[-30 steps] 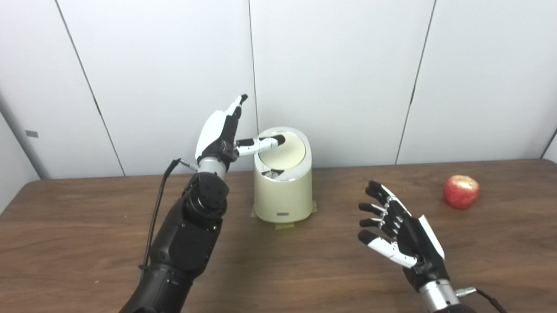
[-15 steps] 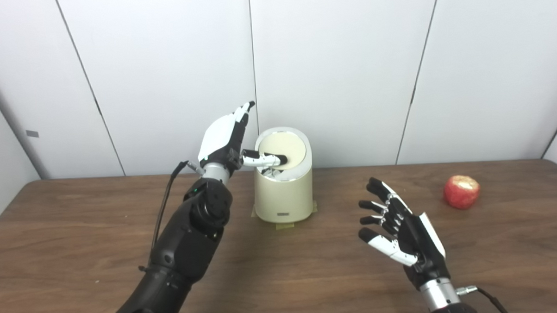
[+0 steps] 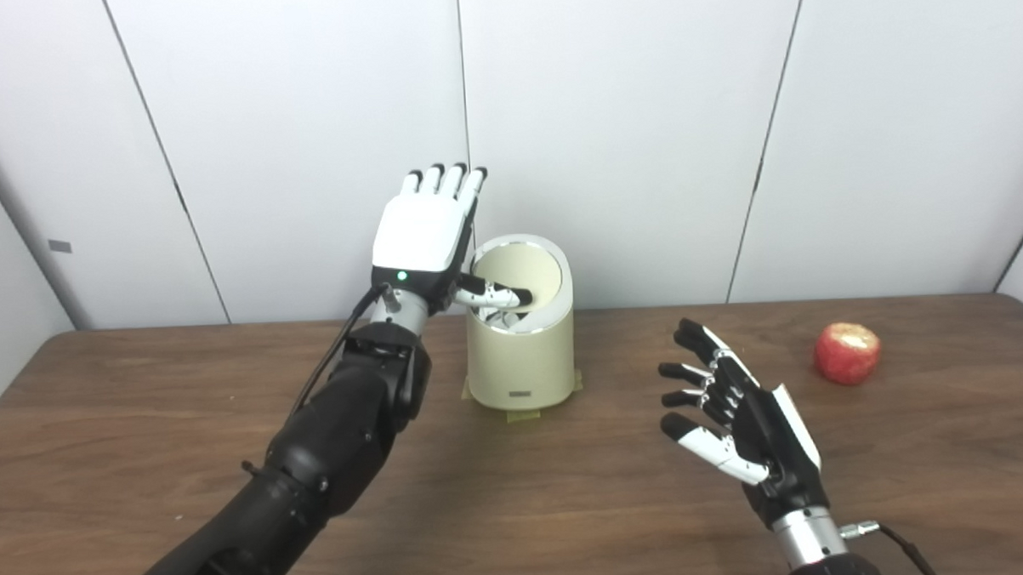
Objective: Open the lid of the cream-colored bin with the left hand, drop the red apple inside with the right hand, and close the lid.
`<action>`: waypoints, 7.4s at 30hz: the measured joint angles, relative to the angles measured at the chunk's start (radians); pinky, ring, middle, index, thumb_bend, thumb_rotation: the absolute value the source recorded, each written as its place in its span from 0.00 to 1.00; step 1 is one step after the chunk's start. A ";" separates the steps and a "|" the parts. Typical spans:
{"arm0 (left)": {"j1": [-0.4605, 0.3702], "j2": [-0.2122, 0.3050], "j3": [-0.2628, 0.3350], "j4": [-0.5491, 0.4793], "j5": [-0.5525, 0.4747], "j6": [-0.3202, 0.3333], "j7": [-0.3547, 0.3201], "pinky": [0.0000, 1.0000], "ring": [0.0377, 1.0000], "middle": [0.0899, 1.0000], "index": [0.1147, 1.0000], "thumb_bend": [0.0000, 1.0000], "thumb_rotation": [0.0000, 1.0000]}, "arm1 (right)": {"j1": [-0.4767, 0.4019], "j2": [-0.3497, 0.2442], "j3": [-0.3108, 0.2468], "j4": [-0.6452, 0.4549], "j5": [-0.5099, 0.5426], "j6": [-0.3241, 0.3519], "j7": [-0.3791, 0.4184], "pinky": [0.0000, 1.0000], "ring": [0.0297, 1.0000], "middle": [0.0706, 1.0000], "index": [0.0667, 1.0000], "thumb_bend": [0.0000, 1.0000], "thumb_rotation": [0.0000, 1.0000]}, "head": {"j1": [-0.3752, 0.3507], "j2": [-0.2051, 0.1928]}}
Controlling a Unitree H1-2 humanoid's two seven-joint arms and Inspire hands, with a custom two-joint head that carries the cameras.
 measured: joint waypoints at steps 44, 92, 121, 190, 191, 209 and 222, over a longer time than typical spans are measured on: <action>0.553 -0.117 0.655 -0.461 -1.023 -0.042 -0.298 1.00 1.00 1.00 1.00 1.00 0.40 | -0.001 -0.010 -0.017 0.010 0.005 -0.005 -0.014 0.62 0.73 0.82 0.86 0.77 0.48 | -0.006 -0.009; 0.711 -0.058 0.711 -0.498 -1.204 -0.214 -0.364 1.00 1.00 1.00 1.00 0.55 0.33 | -0.444 -0.583 0.074 0.399 -0.471 0.528 0.228 0.76 0.89 0.93 0.89 0.85 0.23 | -0.417 -0.077; 0.716 -0.058 0.684 -0.575 -1.160 -0.175 -0.356 0.98 1.00 1.00 1.00 0.45 0.23 | -0.475 -0.508 0.195 0.587 -0.467 0.356 0.084 0.49 0.52 0.51 0.42 0.53 0.01 | -0.393 -0.043; 0.713 -0.164 0.596 -0.460 -1.026 -0.254 -0.250 1.00 1.00 0.97 1.00 0.84 0.45 | -0.637 -0.097 0.255 0.181 -0.508 0.474 0.066 0.28 0.35 0.43 0.52 0.51 0.00 | 0.034 -0.049; 0.712 -0.166 0.596 -0.460 -1.025 -0.253 -0.249 1.00 1.00 0.97 1.00 0.84 0.45 | -0.641 -0.093 0.255 0.197 -0.505 0.474 0.066 0.28 0.35 0.43 0.52 0.51 0.00 | 0.034 -0.049; 0.710 -0.185 0.592 -0.461 -1.019 -0.250 -0.248 1.00 0.99 0.97 1.00 0.84 0.46 | -0.687 -0.048 0.268 0.376 -0.487 0.409 0.020 0.27 0.34 0.43 0.52 0.51 0.00 | 0.063 -0.035; 0.710 -0.188 0.590 -0.461 -1.017 -0.251 -0.248 1.00 0.99 0.97 1.00 0.82 0.44 | -0.711 -0.026 0.282 0.476 -0.495 0.334 -0.061 0.26 0.33 0.43 0.53 0.51 0.00 | 0.077 -0.035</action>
